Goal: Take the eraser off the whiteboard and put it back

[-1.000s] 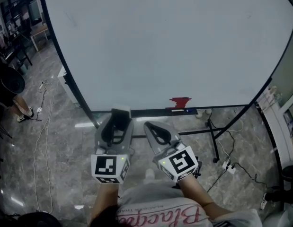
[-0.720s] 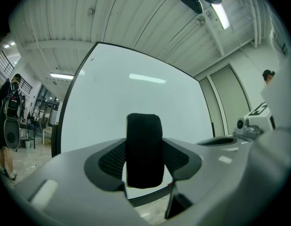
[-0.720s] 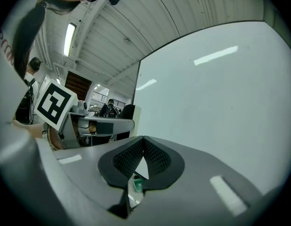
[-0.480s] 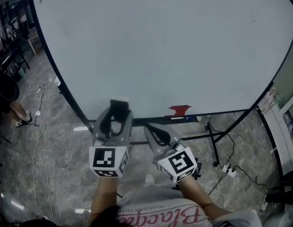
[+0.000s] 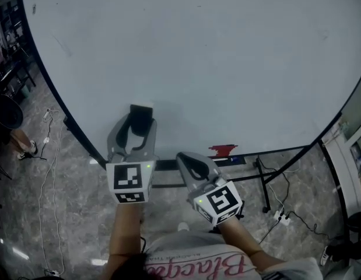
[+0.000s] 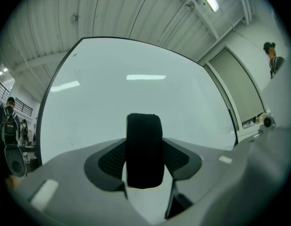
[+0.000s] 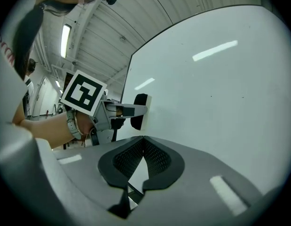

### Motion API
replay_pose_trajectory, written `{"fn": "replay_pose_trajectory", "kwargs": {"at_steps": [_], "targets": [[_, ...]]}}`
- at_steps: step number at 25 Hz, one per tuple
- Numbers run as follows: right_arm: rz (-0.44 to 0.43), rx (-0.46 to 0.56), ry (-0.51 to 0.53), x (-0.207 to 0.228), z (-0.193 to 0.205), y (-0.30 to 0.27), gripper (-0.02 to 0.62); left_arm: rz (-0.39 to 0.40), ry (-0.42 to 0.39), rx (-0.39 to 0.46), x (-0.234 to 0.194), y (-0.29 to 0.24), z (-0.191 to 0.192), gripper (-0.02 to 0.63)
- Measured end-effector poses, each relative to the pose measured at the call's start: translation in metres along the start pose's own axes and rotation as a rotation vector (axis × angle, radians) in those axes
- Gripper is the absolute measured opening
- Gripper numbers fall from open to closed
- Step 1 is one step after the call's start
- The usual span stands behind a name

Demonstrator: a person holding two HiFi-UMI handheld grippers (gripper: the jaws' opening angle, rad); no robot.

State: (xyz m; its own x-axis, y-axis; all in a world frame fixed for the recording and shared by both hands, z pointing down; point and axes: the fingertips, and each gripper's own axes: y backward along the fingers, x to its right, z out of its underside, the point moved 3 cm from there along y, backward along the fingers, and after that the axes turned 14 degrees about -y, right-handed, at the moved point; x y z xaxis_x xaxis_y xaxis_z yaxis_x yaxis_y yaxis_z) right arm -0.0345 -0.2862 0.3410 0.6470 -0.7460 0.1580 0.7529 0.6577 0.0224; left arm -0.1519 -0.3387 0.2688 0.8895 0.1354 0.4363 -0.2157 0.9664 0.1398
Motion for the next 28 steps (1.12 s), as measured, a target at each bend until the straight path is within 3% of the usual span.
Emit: {"fn": "replay_pose_trajectory", "kwargs": {"at_steps": [7,28], "targets": [[-0.016,-0.022,0.011,0.012,0.004,-0.016,0.002,-0.032,-0.071,-0.037,-0.01,-0.024,-0.001,0.227],[-0.036,-0.027,0.025,0.012,0.003,-0.022,0.002,-0.076,-0.106,-0.012,-0.007,-0.016,-0.004,0.236]]}}
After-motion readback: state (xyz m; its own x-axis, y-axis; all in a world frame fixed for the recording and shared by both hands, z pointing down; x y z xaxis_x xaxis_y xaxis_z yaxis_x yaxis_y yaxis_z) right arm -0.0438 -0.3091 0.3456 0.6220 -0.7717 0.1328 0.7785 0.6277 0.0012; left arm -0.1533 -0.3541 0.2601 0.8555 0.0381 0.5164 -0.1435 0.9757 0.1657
